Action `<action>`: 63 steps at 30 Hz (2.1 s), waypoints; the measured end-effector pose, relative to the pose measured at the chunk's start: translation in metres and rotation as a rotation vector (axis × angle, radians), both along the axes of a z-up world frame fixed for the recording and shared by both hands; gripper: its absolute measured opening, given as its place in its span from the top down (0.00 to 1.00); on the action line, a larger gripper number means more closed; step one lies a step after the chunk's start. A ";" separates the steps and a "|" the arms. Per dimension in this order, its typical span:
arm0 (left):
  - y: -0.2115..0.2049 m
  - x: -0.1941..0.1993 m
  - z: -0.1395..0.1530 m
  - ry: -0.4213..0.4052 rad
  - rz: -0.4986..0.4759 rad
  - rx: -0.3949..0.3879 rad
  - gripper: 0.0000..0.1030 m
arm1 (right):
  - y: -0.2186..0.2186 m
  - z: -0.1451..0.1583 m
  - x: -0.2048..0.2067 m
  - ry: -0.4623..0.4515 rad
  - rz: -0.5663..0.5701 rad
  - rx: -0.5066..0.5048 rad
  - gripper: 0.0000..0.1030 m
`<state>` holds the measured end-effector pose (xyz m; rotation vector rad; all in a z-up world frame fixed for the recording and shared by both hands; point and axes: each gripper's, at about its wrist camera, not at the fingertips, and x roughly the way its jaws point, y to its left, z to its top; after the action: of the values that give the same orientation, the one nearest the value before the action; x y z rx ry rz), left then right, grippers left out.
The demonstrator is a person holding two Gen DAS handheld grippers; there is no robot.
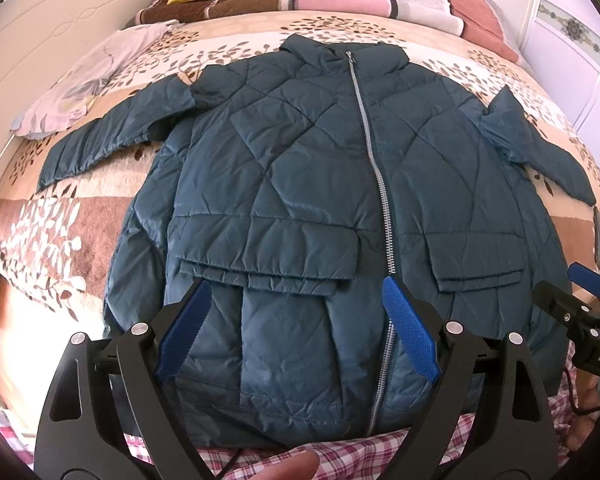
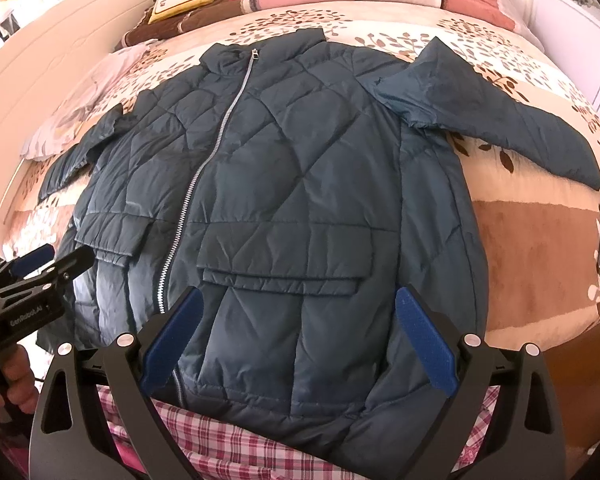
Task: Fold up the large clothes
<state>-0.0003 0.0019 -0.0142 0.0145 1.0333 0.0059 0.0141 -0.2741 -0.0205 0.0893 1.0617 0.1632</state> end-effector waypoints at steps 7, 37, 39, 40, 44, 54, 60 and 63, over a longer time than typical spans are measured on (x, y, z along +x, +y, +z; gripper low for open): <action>-0.001 0.000 -0.001 0.002 -0.001 0.003 0.16 | -0.007 -0.002 0.002 0.008 -0.024 0.015 0.09; -0.033 0.012 0.008 0.003 0.008 0.038 0.16 | -0.032 -0.004 0.009 -0.013 -0.080 0.045 0.09; -0.037 0.014 0.008 0.004 0.008 0.039 0.16 | -0.048 -0.004 0.013 -0.026 -0.118 0.050 0.09; -0.041 0.015 0.009 0.006 0.008 0.039 0.16 | -0.058 -0.005 0.016 -0.031 -0.142 0.053 0.09; -0.056 0.021 0.017 0.012 0.020 0.041 0.16 | -0.107 -0.006 0.033 -0.058 -0.263 0.068 0.10; -0.055 0.022 0.027 0.029 0.050 0.051 0.16 | -0.257 -0.019 0.075 -0.105 -0.605 0.277 0.43; -0.031 0.040 0.026 0.044 0.053 0.042 0.16 | -0.317 -0.041 0.090 -0.088 -0.763 0.449 0.53; -0.029 0.045 0.024 0.046 0.051 0.043 0.16 | -0.330 -0.054 0.096 -0.067 -0.824 0.510 0.56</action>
<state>0.0450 -0.0270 0.0102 0.0277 1.0796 0.0750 0.1098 -0.6045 -0.0740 0.9572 0.8241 -0.3137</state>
